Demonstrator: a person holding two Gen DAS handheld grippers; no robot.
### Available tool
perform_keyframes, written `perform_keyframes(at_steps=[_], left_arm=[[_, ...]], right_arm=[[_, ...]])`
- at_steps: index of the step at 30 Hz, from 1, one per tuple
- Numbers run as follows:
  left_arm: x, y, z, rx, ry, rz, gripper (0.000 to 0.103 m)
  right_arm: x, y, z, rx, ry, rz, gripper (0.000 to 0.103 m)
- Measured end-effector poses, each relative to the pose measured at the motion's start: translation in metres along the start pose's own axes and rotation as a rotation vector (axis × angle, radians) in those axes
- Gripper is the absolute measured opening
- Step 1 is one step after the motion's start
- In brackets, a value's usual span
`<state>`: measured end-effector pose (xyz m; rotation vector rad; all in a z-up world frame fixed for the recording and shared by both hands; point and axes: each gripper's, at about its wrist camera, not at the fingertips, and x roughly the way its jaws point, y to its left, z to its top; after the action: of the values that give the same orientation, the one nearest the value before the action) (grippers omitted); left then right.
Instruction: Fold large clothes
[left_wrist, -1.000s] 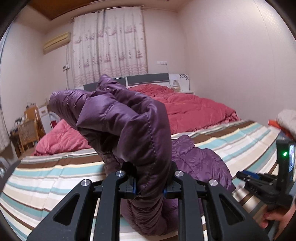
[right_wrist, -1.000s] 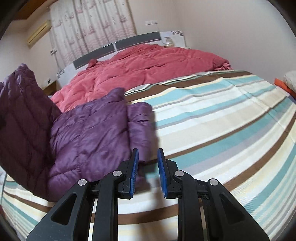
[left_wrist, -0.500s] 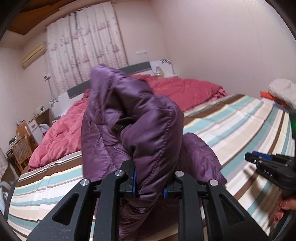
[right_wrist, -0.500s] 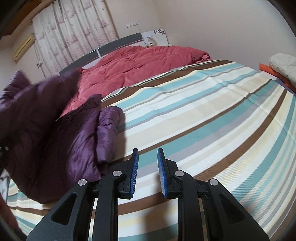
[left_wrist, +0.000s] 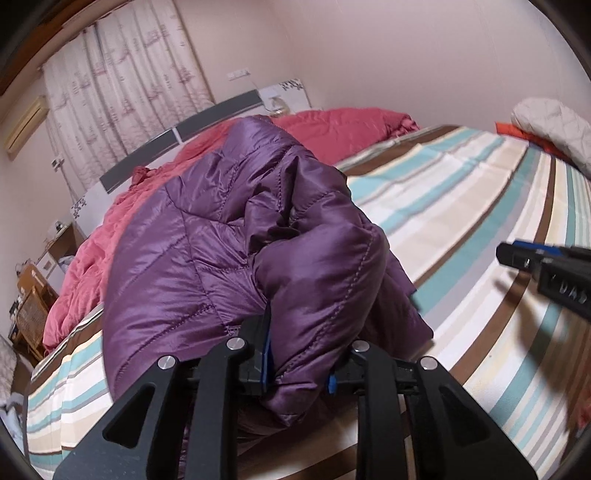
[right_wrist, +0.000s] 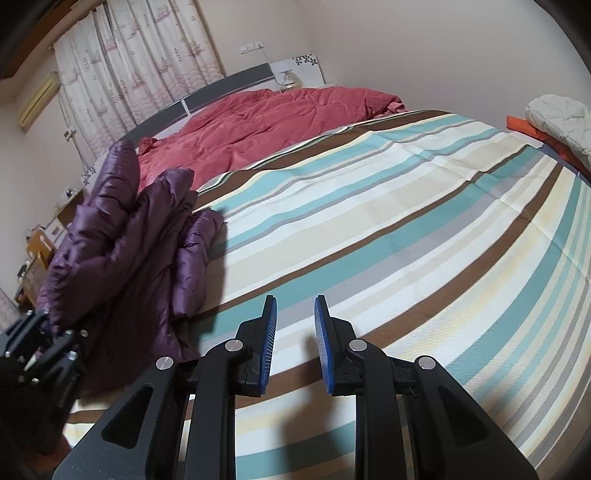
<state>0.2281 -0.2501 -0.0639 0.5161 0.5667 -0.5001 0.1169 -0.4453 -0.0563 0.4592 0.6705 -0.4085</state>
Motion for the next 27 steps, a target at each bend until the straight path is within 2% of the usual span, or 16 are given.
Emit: perform_keyframes(at_steps=[6, 10, 13, 15, 17, 20, 22, 25, 26, 27], left_arm=[[0.0, -0.013, -0.004, 0.06, 0.011, 0.003, 0.022], [-0.013, -0.003, 0.001, 0.024, -0.005, -0.017, 0.025], [-0.03, 0.007, 0.005, -0.058, -0.027, -0.065, 0.033], [-0.043, 0.014, 0.0, -0.109, -0.049, -0.117, 0.053], [-0.061, 0.022, -0.007, -0.169, -0.088, -0.187, 0.059], [-0.086, 0.033, -0.018, -0.214, -0.138, -0.22, 0.061], [-0.094, 0.049, -0.026, -0.256, -0.156, -0.192, 0.065], [-0.096, 0.092, -0.038, -0.384, -0.165, -0.076, 0.066], [-0.093, 0.115, -0.044, -0.458, -0.159, -0.016, 0.067], [-0.09, 0.129, -0.048, -0.505, -0.147, 0.009, 0.067]], right_arm=[[-0.001, -0.001, -0.001, 0.002, 0.008, 0.006, 0.021], [-0.004, 0.004, 0.0, -0.004, 0.006, 0.016, 0.021], [-0.005, 0.006, 0.0, -0.006, 0.005, 0.031, 0.021], [-0.007, 0.008, 0.001, -0.012, 0.004, 0.043, 0.021], [-0.008, 0.011, 0.002, -0.02, 0.002, 0.055, 0.021], [-0.012, 0.015, 0.003, -0.023, -0.006, 0.074, 0.021], [-0.014, 0.019, 0.006, -0.028, -0.013, 0.099, 0.021], [-0.021, 0.028, 0.012, -0.038, -0.025, 0.135, 0.021], [-0.023, 0.032, 0.014, -0.038, -0.031, 0.153, 0.026], [-0.025, 0.036, 0.017, -0.039, -0.035, 0.166, 0.039]])
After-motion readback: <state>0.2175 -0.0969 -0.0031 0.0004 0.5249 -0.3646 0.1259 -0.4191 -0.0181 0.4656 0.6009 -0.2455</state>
